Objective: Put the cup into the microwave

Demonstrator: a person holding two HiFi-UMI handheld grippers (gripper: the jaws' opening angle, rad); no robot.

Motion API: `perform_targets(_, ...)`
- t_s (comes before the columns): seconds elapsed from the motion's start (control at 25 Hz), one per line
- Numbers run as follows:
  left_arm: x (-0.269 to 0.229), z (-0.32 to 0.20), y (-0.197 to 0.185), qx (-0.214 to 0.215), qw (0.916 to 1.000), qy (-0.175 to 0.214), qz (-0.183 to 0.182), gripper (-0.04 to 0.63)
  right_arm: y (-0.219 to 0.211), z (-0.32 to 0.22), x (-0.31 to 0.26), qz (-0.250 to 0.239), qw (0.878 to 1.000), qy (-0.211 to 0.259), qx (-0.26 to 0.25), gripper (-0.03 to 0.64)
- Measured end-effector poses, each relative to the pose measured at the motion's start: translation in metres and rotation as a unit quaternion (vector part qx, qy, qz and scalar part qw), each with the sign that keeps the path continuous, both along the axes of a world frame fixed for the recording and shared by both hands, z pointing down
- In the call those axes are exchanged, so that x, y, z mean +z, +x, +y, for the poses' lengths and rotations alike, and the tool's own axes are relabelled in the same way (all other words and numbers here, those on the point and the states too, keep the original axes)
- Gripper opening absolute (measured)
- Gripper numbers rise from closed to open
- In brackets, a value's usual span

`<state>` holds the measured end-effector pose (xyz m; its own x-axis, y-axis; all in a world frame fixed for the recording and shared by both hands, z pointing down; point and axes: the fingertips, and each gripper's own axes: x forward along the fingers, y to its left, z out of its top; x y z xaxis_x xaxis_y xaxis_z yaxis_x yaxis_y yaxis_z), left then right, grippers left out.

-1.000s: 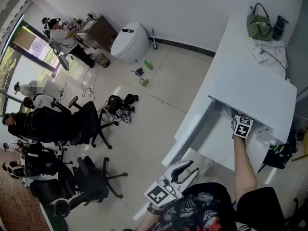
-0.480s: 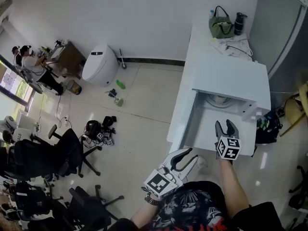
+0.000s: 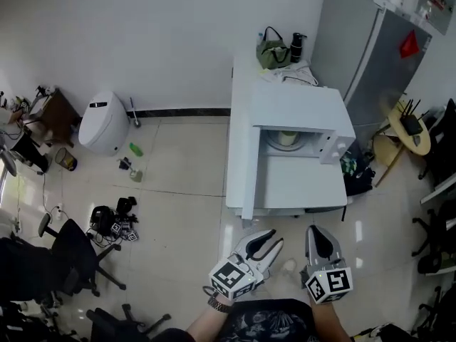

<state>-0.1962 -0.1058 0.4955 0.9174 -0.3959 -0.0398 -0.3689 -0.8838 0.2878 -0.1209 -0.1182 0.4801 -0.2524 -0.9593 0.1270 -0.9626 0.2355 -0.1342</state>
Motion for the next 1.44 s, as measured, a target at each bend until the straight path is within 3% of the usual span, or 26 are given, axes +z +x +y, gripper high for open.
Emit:
perform_targets(0.12,-0.006,0.027,0.021,0.027,0.9996,0.003,-0.008,0.102,-0.008,0.031,-0.029,-0.031,0.999,0.026,-0.012,0.000)
perform_targets(0.28,-0.020,0.052,0.015,0.011,0.9998,0.010,-0.010,0.094,-0.031,0.054,-0.040,-0.006,0.997,0.055,-0.045,0.000)
perform_targets(0.44,-0.030,0.079,0.032,-0.019,0.9995,0.001,-0.024,0.085,-0.007,0.093,-0.044,0.001,0.997,0.053,-0.053,0.000)
perform_targets(0.6,-0.028,0.101,0.055,-0.036,0.9982,-0.011,-0.047,0.074,0.029,0.120,-0.029,-0.014,0.999,0.023,-0.046,0.000)
perform_targets(0.8,-0.022,0.133,0.069,-0.017,0.9974,-0.014,-0.069,0.061,0.044,0.143,-0.026,-0.012,0.999,0.028,-0.032,0.000)
perform_targets(0.88,-0.021,0.140,0.070,-0.010,0.9969,-0.006,-0.077,0.003,0.039,0.150,-0.032,-0.008,0.999,0.034,-0.029,0.000)
perform_targets(1.44,-0.055,0.139,0.053,0.032,0.9977,0.049,-0.033,0.001,-0.006,0.141,-0.049,0.028,0.996,0.067,-0.054,0.000)
